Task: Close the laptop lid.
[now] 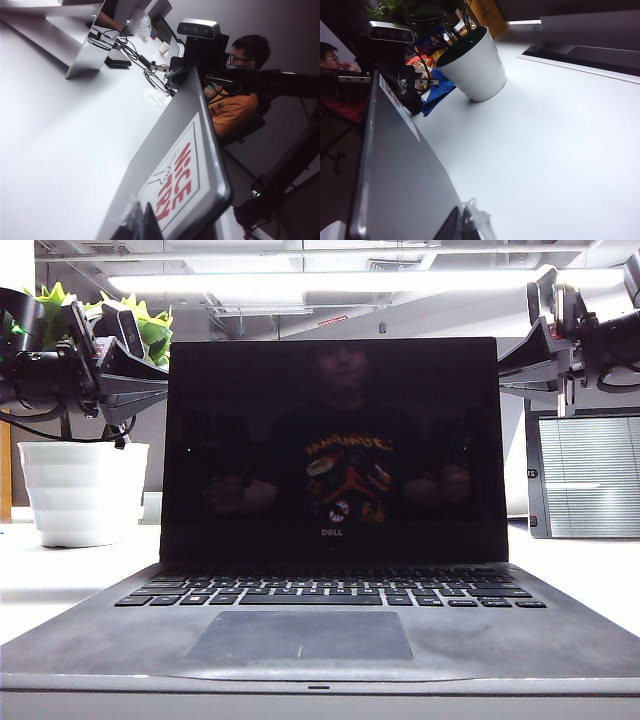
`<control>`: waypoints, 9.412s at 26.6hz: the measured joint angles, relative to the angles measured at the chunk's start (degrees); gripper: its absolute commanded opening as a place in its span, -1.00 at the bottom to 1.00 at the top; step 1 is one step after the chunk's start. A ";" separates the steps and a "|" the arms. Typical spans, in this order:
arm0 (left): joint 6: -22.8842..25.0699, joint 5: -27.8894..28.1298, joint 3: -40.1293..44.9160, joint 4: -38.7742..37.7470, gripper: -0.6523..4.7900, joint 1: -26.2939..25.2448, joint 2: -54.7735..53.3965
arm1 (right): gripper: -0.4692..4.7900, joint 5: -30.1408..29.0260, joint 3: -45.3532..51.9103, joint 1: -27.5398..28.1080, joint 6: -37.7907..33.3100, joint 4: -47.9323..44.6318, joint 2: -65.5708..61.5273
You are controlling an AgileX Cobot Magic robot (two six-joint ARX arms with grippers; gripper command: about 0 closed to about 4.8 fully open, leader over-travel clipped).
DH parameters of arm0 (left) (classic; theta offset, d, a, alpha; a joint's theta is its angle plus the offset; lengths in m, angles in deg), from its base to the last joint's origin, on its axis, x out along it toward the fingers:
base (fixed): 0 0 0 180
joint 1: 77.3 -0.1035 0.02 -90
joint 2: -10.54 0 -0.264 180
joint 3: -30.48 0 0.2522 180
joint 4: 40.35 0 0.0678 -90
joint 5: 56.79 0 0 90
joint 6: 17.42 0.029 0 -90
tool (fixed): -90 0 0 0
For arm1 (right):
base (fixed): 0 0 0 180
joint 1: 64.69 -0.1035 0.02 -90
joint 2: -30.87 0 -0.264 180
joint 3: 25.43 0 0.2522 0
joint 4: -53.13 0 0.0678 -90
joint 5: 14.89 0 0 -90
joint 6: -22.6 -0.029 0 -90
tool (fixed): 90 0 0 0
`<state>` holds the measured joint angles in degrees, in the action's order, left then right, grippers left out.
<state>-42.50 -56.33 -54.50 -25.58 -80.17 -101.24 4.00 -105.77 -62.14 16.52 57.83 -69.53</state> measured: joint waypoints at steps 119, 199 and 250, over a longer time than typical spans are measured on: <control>78.47 -2.32 8.63 -100.65 -0.78 8.70 -0.74 | -0.84 -7.61 11.32 -6.36 20.87 48.04 0.22; 32.76 102.44 -42.97 -80.41 -0.78 19.69 45.53 | -0.84 76.96 -28.28 -11.56 4.46 45.07 48.35; 30.14 106.07 29.86 -55.34 -0.78 19.71 98.07 | -0.84 77.53 14.93 -11.52 4.66 33.86 74.23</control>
<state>-12.36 49.74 -24.65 -80.92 -60.46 -3.17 81.53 -90.85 -73.66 21.17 91.69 4.70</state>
